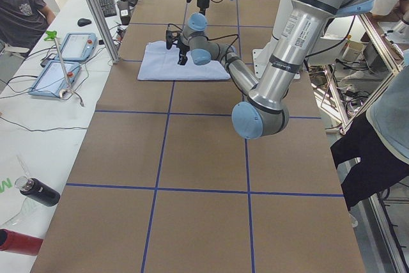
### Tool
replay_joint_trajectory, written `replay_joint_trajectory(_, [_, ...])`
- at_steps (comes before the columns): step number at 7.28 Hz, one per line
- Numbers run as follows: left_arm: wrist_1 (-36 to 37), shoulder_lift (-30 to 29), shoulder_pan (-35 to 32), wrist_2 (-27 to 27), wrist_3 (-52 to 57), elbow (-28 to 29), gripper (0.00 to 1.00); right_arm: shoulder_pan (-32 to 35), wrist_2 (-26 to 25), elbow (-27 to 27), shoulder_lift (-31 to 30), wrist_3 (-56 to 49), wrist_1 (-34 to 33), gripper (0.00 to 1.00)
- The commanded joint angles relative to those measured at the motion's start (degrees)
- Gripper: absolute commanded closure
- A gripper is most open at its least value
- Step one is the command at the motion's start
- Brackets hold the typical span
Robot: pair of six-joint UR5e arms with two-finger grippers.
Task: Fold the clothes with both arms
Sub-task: 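Lower both grippers to the shirt's near edge, left at the corner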
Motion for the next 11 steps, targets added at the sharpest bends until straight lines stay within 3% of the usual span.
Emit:
replay_joint_trajectory(1, [-5.82, 6.35, 4.83, -0.3, -9.96, -2.61, 0.0, -1.08, 0.1, 2.43, -0.53, 2.21, -0.27, 0.0])
replay_joint_trajectory(2, [-12.66, 9.95, 7.72, 0.22, -14.53, -2.7, 0.0, -1.0, 0.54, 3.4, -0.8, 2.21, -0.45, 0.0])
replay_joint_trajectory(4, [-12.73, 12.27, 15.26, 4.15, -20.35, -4.71, 0.01, -1.08, 0.98, 4.11, -1.06, 2.21, -0.63, 0.0])
replay_joint_trajectory(6, [-7.14, 11.4, 21.87, 7.33, -25.1, -5.51, 0.01, -1.08, 1.16, 4.2, -1.06, 2.21, -0.63, 0.0])
replay_joint_trajectory(8, [4.36, 5.98, 24.52, 8.23, -25.21, -5.96, 0.06, -1.08, 1.25, 4.11, -1.06, 2.21, -0.71, 0.0])
replay_joint_trajectory(11, [6.87, 5.15, 24.62, 8.31, -25.03, -4.03, 0.11, -1.17, 1.51, 3.93, -1.06, 2.21, -0.71, 0.0])
